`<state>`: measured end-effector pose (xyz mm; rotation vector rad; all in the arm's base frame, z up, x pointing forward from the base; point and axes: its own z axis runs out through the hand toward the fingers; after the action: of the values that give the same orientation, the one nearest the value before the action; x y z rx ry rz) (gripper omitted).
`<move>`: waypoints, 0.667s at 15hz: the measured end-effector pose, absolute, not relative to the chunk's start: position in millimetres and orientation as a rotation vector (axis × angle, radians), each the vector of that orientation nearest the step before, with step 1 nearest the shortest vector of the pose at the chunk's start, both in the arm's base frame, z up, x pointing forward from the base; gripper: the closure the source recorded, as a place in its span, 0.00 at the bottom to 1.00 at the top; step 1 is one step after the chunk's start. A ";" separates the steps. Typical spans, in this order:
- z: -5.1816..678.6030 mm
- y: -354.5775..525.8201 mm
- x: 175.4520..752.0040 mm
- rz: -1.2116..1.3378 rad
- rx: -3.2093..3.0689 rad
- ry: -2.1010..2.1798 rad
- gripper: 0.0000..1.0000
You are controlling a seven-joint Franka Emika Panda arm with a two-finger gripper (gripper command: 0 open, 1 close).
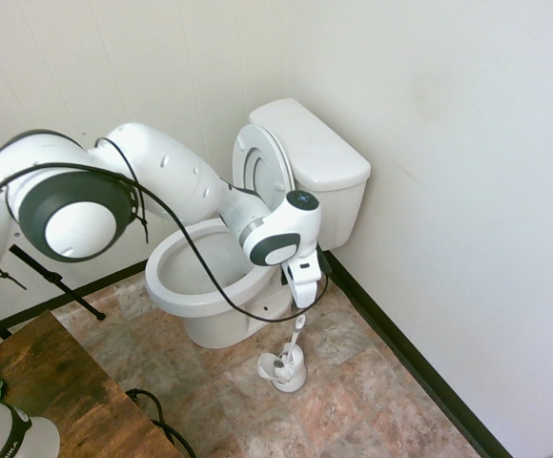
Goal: Clean the toilet
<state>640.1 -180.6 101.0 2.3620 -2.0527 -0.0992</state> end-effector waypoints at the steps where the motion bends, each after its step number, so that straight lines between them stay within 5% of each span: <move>1: 86.7 -185.9 643.0 -0.119 2.352 -2.060 0.00; 10: 5.0 -206.0 663.3 -0.247 2.312 -2.079 0.00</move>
<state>663.3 -206.0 5.0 2.3116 -2.0790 -0.2469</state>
